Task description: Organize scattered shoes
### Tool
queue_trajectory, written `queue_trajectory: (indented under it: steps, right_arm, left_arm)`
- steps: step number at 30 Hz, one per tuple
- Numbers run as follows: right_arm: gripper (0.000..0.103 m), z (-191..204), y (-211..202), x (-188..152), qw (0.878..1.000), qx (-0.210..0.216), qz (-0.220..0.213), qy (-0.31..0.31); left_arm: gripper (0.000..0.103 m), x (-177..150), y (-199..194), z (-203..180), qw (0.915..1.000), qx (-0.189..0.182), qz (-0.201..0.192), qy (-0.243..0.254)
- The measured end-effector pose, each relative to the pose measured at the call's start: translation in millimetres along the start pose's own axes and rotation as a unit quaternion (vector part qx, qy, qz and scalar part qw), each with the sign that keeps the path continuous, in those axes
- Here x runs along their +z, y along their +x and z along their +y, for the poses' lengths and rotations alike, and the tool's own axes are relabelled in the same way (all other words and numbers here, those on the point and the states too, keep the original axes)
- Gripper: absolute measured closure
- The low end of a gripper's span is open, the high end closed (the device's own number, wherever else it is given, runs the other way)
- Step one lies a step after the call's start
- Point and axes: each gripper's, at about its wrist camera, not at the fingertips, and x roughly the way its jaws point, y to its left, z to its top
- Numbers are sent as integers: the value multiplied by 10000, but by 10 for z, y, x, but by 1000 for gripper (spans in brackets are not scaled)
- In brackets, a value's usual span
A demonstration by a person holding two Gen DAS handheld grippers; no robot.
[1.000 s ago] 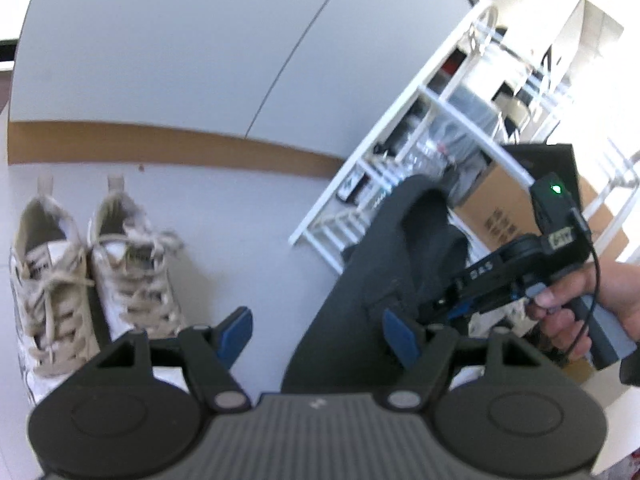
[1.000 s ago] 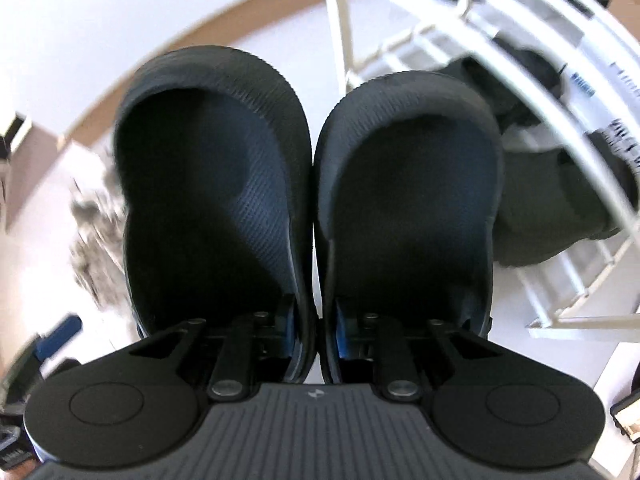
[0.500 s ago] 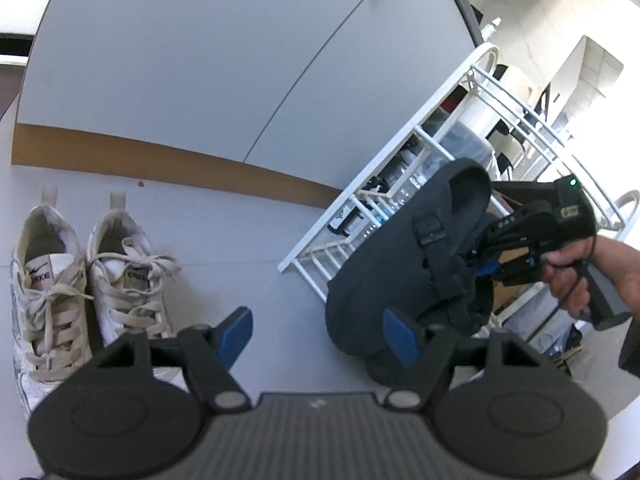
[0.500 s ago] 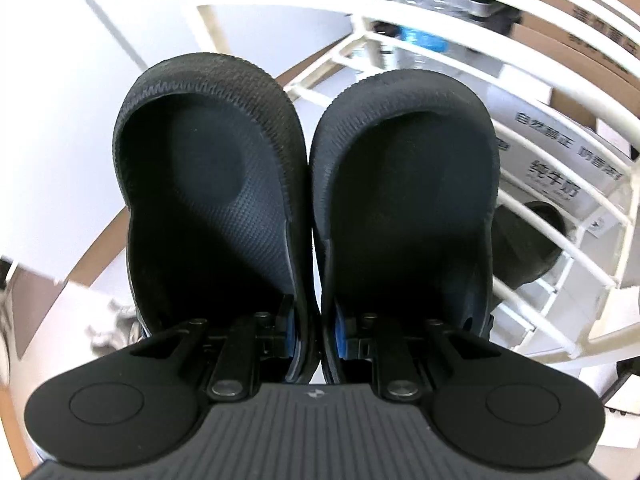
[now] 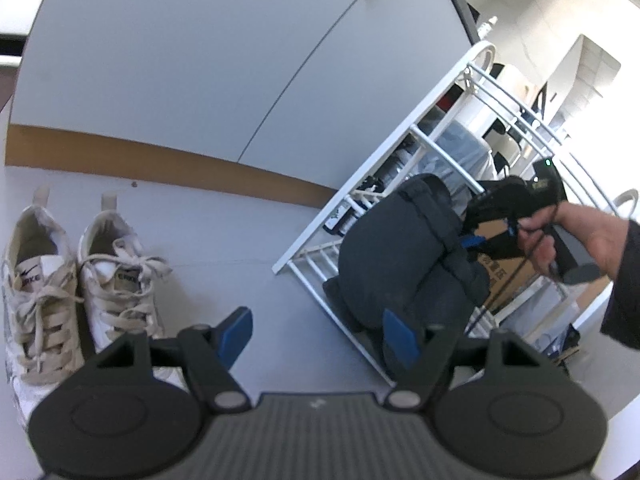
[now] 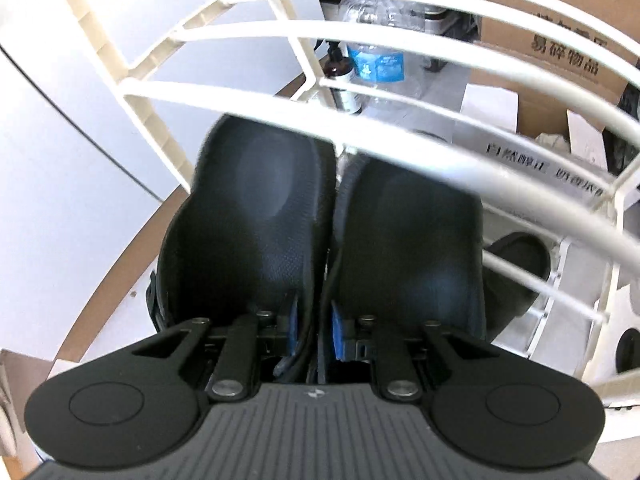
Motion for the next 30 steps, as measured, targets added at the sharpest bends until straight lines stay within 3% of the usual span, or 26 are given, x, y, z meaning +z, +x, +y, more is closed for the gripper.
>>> queue_trajectory:
  steps: [7,18,20,27,30]
  right_arm:
    - [85,48,174,-4,9996,-130,-156,182]
    - [90,-71,320,213,9948,-467,-763,478]
    - [97,-93,339,218,9929,-446,-925,592]
    - [98,-255,400,213,9899,-182,-1119,853]
    - [99,-275,366,189,9900,-97,-1116,854]
  left_arm:
    - [29,115,448,-195,9987,-410,29,306]
    - [29,179,926,-247,9987,-346,191,336]
    - [32,157,1017,-293,9979,-414,289,399]
    - [56,63,1412,-415,9923,-861,621,635]
    - [57,18,1533,-413,9895,-961,785,738]
